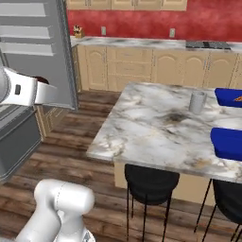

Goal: Take the cupcake and cake from the fridge and place them on the empty tray on the dining counter.

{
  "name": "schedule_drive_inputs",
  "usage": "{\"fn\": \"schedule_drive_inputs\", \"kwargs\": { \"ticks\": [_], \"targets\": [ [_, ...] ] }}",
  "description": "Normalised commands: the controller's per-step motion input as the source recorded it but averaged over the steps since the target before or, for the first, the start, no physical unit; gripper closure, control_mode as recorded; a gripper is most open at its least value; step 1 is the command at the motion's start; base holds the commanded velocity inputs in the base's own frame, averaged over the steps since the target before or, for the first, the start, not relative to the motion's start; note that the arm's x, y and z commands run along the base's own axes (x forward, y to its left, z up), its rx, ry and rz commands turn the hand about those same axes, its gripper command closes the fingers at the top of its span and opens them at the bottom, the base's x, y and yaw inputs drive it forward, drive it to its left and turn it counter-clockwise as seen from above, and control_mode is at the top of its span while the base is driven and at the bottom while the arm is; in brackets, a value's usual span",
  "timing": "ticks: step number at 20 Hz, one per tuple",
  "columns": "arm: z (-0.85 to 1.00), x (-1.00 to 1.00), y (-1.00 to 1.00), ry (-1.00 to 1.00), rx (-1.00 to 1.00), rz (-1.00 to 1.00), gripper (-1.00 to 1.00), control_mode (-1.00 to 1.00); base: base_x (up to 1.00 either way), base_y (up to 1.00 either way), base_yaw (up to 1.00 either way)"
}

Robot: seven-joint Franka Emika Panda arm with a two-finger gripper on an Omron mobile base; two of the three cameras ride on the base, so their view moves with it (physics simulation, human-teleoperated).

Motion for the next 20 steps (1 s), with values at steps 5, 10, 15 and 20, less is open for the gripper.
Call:
{"fn": "schedule_drive_inputs", "kwargs": {
  "ticks": [5,10,15,20],
  "targets": [
    [0.00,0.00,0.00,0.00,0.00,0.00,1.00,1.00,-0.46,-1.00,0.00],
    [0.00,0.00,0.00,0.00,0.00,0.00,1.00,1.00,-0.04,-1.00,0.00],
    [0.00,0.00,0.00,0.00,0.00,0.00,1.00,1.00,0.01,-1.00,0.01],
    [0.00,0.00,0.00,0.00,0.00,0.00,1.00,1.00,0.65,-0.90,0.12]
  ]
}}
